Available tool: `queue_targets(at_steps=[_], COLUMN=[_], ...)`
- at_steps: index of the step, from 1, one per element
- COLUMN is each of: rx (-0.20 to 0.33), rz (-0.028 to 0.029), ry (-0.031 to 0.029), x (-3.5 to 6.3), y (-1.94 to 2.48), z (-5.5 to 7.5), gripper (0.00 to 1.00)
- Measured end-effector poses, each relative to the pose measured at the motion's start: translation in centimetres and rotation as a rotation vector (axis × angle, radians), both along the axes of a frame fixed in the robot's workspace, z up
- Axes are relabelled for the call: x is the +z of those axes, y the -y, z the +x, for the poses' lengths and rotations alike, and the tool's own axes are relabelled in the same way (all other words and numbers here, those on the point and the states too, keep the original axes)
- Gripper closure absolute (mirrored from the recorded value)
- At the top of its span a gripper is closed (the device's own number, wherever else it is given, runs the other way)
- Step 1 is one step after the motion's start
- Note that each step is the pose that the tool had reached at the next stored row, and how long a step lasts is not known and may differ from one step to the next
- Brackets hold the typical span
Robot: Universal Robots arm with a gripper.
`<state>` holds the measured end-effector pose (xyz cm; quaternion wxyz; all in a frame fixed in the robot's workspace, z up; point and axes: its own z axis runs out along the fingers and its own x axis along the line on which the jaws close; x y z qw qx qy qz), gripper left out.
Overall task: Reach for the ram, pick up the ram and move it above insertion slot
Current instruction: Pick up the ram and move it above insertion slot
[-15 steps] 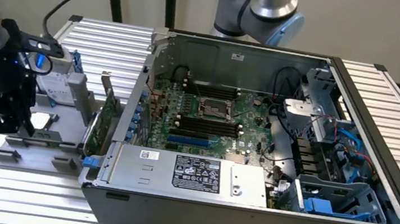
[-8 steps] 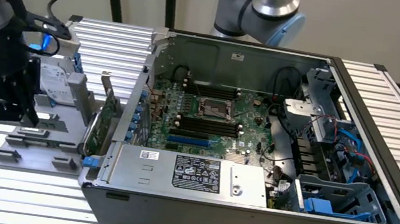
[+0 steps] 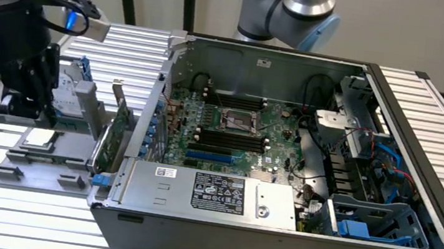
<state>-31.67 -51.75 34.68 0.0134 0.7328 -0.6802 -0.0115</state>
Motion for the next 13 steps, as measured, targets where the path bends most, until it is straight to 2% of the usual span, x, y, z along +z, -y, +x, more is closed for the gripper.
queue_targets(at_steps=[8,13], rx=[0.0,0.0], rz=[0.0014,0.002], ry=[-0.0026,-0.0054], x=[3.65,5.53], y=[0.0,0.0], z=[3.6,5.9], gripper=[0.86,0.86])
